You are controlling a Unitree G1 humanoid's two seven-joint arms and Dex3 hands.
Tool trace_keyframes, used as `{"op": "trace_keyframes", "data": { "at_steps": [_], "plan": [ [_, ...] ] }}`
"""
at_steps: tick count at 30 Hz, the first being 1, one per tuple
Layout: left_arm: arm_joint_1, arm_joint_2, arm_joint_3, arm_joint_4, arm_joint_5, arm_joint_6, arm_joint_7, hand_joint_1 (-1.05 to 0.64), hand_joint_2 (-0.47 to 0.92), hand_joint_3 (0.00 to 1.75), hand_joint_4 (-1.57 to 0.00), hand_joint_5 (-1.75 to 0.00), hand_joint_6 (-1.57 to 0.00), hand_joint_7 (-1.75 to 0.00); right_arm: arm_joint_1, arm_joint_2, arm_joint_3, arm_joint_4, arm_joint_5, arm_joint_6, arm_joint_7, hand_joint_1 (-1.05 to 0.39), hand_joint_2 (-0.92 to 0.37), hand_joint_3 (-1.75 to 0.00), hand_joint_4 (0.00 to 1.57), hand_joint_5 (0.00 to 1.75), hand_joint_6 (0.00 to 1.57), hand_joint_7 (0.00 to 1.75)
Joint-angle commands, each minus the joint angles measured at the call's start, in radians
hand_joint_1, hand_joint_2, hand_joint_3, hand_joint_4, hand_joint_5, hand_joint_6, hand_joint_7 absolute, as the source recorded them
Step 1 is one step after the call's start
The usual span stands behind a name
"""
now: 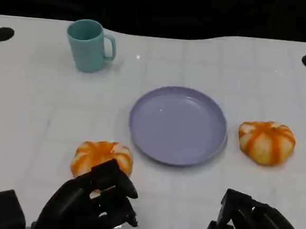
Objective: Grasp the bread from the table and place it into the plate.
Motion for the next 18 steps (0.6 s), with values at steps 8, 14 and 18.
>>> {"op": "trace_keyframes", "data": {
  "at_steps": [8,14,18],
  "plan": [
    [-0.023,0.122,-0.005,-0.147,0.256,-0.004,0.132,-0.67,0.92,0.16,-0.35,-1.17,-0.37,-0.6,-0.001,-0.006,0.005,-0.016,-0.007,-0.007,-0.012,-0.72,-0.92,-0.24,0.86,1.62,0.78,1.37],
    [-0.033,0.216,-0.017,-0.3,0.453,0.093,0.184,-0.65,0.92,0.1,-0.15,-0.98,-0.22,-0.28,0.0,-0.001,0.016,-0.021,-0.013,-0.012,-0.019,-0.71,-0.92,-0.24,0.85,1.62,0.78,1.37],
    [-0.042,0.276,-0.036,-0.394,0.625,0.14,0.209,-0.68,0.92,0.09,-0.11,-0.8,-0.21,-0.11,-0.001,-0.002,0.023,-0.025,-0.012,-0.007,-0.025,-0.72,-0.92,-0.24,0.85,1.62,0.78,1.38]
  ]
}}
